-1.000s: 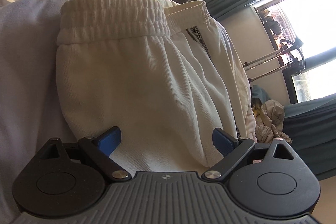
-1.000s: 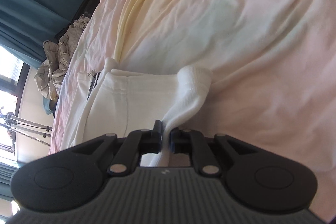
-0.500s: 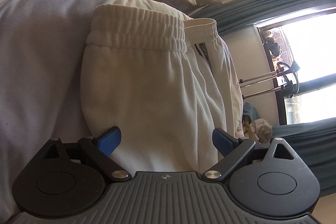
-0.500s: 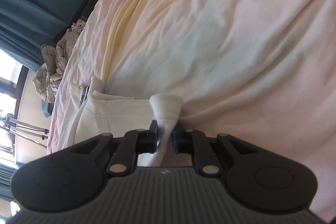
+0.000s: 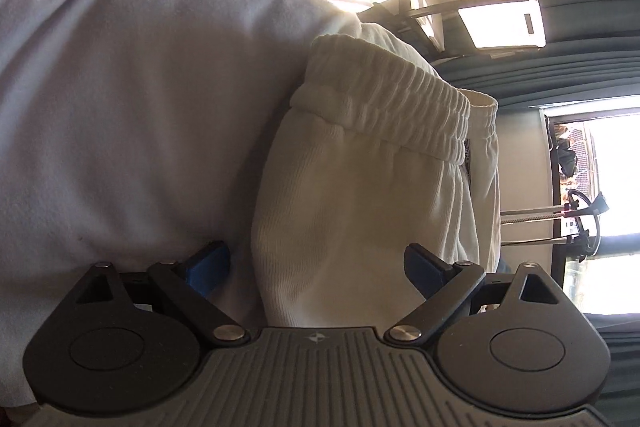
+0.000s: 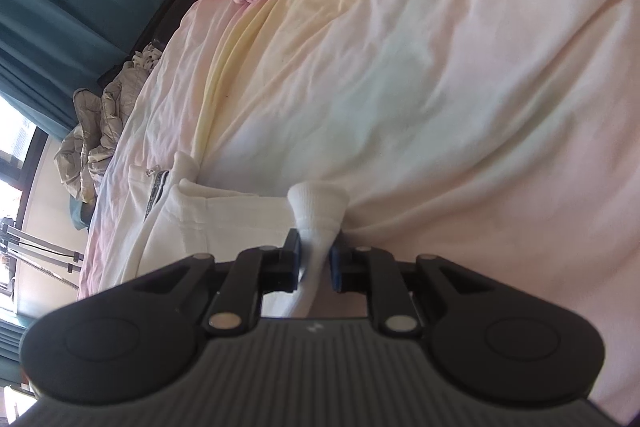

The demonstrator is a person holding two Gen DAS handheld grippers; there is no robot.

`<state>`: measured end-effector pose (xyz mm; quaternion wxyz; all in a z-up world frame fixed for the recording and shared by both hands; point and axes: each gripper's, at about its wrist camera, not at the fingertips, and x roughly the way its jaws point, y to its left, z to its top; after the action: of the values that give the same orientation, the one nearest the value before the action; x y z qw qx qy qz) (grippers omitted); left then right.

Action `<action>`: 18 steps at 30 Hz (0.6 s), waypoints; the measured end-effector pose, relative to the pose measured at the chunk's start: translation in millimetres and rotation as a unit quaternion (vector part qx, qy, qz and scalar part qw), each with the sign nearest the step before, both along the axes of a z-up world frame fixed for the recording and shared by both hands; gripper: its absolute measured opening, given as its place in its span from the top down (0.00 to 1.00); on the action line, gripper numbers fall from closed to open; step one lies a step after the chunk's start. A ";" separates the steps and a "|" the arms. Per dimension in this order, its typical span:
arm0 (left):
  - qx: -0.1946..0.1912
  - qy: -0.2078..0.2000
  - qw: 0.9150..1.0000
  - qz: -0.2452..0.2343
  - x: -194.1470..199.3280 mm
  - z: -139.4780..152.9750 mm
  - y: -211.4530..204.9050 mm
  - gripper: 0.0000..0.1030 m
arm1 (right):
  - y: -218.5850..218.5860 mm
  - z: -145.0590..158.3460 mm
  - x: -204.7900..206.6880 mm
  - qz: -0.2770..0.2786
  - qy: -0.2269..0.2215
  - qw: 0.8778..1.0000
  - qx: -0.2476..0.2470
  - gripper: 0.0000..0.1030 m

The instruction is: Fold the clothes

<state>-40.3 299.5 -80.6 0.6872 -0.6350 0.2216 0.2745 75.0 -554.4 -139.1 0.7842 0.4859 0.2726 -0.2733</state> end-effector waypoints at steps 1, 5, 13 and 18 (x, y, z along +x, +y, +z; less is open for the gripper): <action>0.001 -0.013 1.000 0.000 0.3 0.3 0.1 0.10 | 0.5 1.9 -0.2 -0.002 -0.009 1.000 -0.006 0.84; -0.006 -0.046 0.999 -0.027 9.3 -3.3 2.5 0.13 | 5.0 17.0 0.8 0.003 -0.060 0.998 -0.032 0.84; -0.043 -0.059 0.995 -0.068 33.5 -24.8 11.9 0.27 | 5.6 1.3 9.1 -0.007 -0.012 1.000 0.000 0.78; -0.009 -0.053 0.997 -0.061 42.4 -11.7 7.2 0.46 | -0.5 -12.4 2.7 -0.020 -0.021 0.997 0.068 0.77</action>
<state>2.1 306.7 -92.3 0.7080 -0.6400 0.2256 0.1956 77.7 -554.9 -151.5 0.7493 0.5490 0.2640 -0.2597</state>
